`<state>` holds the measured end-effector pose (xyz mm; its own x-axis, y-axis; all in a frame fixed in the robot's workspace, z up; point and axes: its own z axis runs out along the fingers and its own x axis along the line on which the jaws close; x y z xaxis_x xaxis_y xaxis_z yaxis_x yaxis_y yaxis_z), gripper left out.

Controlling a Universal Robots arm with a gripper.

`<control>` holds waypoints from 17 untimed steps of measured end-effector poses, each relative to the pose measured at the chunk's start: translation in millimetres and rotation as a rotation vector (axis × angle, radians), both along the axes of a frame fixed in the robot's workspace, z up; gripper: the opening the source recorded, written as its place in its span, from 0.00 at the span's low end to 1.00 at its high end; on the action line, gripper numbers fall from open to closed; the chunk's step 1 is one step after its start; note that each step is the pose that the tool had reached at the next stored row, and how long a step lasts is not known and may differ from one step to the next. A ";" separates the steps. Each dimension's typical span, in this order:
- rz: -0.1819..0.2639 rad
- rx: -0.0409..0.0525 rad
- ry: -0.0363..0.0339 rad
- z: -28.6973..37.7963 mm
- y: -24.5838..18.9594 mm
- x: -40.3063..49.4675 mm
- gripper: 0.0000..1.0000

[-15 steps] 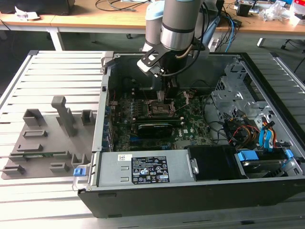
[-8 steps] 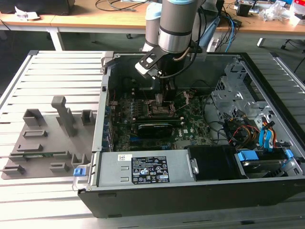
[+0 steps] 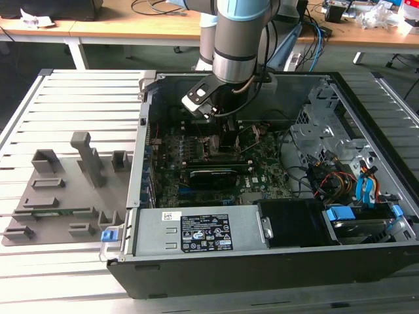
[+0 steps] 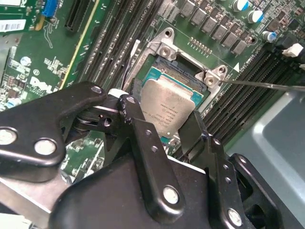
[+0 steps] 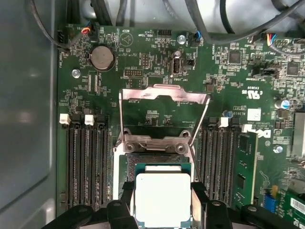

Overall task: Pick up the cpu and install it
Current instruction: 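Place the cpu into insertion slot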

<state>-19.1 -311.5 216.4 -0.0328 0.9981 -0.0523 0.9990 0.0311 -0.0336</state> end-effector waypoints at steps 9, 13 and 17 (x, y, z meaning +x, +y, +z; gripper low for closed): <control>0.000 0.0000 -0.0001 -14.0 0.1 -0.7 0.55; 0.000 0.0000 0.0000 -16.6 0.6 -0.7 0.55; 0.000 -0.0009 0.0004 -19.6 4.0 -0.8 0.55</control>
